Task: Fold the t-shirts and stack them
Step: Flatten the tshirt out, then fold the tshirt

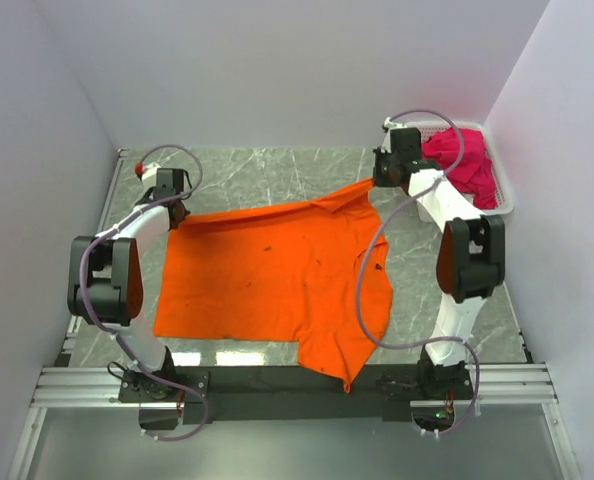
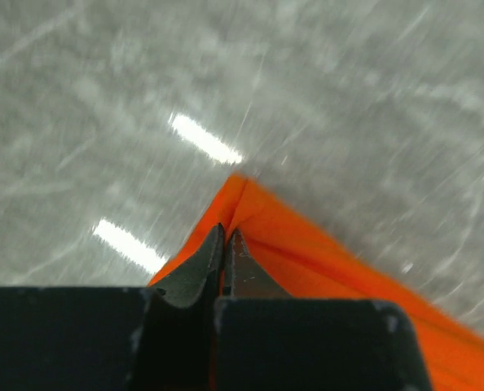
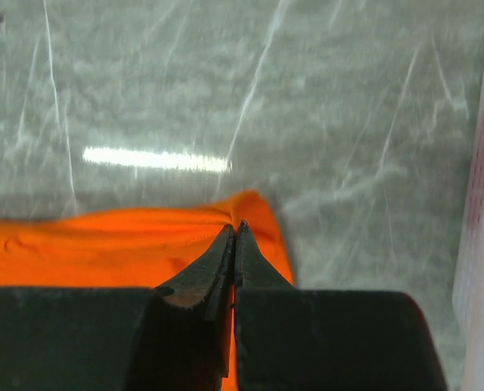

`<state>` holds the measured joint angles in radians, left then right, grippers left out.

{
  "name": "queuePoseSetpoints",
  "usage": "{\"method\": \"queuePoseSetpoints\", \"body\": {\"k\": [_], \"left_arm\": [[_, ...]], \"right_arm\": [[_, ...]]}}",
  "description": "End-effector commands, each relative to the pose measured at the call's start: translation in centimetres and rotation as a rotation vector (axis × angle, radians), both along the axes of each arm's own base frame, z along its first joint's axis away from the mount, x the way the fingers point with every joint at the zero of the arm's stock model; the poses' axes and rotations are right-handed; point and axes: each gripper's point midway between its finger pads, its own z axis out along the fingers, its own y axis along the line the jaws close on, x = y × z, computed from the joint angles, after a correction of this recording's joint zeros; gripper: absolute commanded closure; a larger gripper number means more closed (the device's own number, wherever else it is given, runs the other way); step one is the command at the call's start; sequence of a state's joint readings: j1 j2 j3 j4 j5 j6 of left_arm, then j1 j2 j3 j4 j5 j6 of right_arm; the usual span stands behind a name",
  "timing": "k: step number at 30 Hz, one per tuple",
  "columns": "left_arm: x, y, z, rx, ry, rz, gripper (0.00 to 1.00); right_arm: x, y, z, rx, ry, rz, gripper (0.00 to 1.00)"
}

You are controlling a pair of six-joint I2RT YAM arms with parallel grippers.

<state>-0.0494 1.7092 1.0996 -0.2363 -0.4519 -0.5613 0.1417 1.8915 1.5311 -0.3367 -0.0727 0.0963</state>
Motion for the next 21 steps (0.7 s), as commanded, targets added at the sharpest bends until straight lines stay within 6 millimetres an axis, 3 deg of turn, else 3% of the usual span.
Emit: {"method": "queuePoseSetpoints", "body": {"k": [1, 2, 3, 5, 6, 11, 14, 15, 21], "left_arm": [[4.2, 1.4, 4.2, 0.043, -0.152, 0.039, 0.99], [4.5, 1.5, 3.9, 0.04, -0.147, 0.037, 0.99], [5.0, 1.6, 3.5, 0.036, -0.138, 0.036, 0.99], [5.4, 1.3, 3.4, 0.013, -0.136, 0.027, 0.99], [5.7, 1.2, 3.6, 0.007, -0.138, 0.022, 0.99], [4.9, 1.4, 4.9, -0.013, -0.128, 0.031, 0.99], [4.2, 1.8, 5.8, -0.015, -0.134, 0.036, 0.99], [3.7, 1.7, 5.7, -0.018, -0.124, 0.035, 0.99], [1.6, 0.8, 5.5, -0.066, -0.093, 0.02, 0.99]], "right_arm": [[3.3, 0.1, 3.5, 0.014, -0.079, -0.033, 1.0], [4.3, 0.4, 4.5, 0.023, -0.099, -0.032, 1.0], [4.5, 0.5, 3.1, 0.032, -0.054, -0.039, 1.0], [5.2, 0.8, 4.2, 0.052, -0.059, -0.047, 1.0], [5.2, 1.0, 3.8, 0.071, -0.038, -0.061, 1.0], [3.4, 1.2, 5.4, 0.141, -0.004, -0.122, 1.0], [2.2, 0.9, 5.3, 0.149, 0.01, -0.161, 1.0], [1.8, 0.8, 6.0, 0.158, 0.002, -0.171, 1.0], [-0.7, 1.2, 5.6, 0.136, 0.041, -0.18, 1.0]]}}
